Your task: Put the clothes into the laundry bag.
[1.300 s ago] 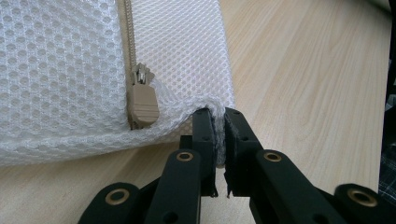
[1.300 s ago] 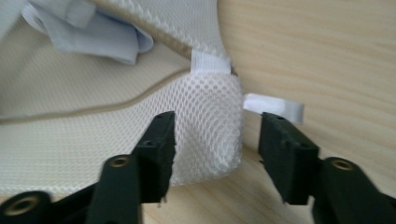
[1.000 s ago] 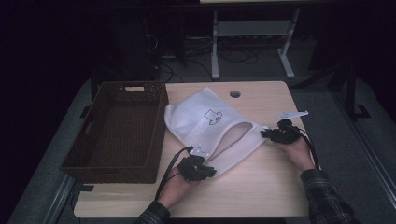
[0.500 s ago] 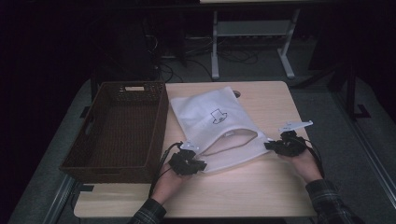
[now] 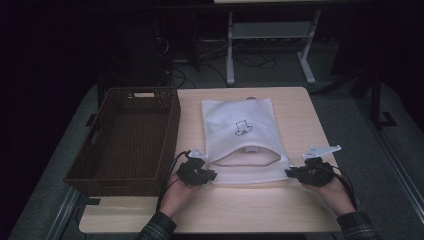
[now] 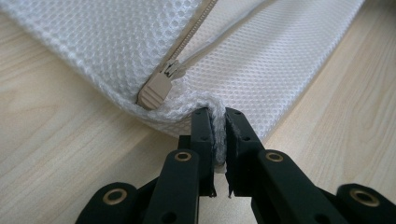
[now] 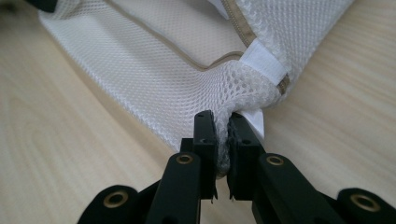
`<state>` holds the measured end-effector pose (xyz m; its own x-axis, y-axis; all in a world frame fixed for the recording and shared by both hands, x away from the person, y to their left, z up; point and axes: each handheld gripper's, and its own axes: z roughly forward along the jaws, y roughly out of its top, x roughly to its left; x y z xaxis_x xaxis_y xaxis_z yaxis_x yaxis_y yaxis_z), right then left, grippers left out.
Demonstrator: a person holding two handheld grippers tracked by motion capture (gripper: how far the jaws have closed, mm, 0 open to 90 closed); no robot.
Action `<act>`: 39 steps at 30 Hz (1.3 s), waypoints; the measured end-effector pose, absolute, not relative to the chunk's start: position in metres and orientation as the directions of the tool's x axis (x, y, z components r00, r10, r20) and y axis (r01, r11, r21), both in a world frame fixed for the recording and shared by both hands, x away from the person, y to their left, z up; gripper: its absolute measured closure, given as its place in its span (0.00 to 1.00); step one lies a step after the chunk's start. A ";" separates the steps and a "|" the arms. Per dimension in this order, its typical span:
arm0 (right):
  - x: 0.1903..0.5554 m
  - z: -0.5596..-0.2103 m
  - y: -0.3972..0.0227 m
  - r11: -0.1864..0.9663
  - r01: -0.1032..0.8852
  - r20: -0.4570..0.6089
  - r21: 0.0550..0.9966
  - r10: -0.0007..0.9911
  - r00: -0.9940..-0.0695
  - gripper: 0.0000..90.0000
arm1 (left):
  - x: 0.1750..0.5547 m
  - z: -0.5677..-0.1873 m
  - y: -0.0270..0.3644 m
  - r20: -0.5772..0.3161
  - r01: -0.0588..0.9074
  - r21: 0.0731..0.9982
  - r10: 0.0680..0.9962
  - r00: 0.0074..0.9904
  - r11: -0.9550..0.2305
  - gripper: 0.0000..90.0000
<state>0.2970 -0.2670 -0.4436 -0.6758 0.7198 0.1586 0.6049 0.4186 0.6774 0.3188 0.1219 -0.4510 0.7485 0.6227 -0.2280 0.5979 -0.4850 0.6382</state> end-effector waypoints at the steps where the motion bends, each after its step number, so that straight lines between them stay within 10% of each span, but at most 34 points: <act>1: 0.294 -0.444 -0.267 0.419 0.606 0.163 0.676 0.718 -0.677 0.92 | 0.319 -0.451 0.122 -0.230 0.600 0.637 0.624 0.747 -0.483 0.92; 8: 0.287 -0.444 -0.268 0.430 0.597 0.160 0.678 0.705 -0.690 0.88 | 0.318 -0.450 0.122 -0.225 0.603 0.636 0.632 0.741 -0.481 0.85; 16: 0.288 -0.439 -0.278 0.391 0.589 0.160 0.707 0.723 -0.672 0.44 | 0.317 -0.443 0.123 -0.206 0.600 0.655 0.656 0.726 -0.459 0.56; 22: 0.286 -0.430 -0.284 0.364 0.555 0.144 0.748 0.727 -0.671 0.29 | 0.314 -0.432 0.125 -0.200 0.570 0.697 0.646 0.737 -0.435 0.39; 39: 0.306 -0.408 -0.272 0.343 0.530 0.137 0.775 0.728 -0.672 0.77 | 0.332 -0.409 0.110 -0.196 0.517 0.751 0.609 0.769 -0.411 0.62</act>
<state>0.3060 -0.2716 -0.4078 -0.6718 0.7280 0.1366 0.5298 0.3434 0.7754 0.3323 0.1096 -0.4090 0.7687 0.6088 -0.1963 0.5170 -0.4106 0.7511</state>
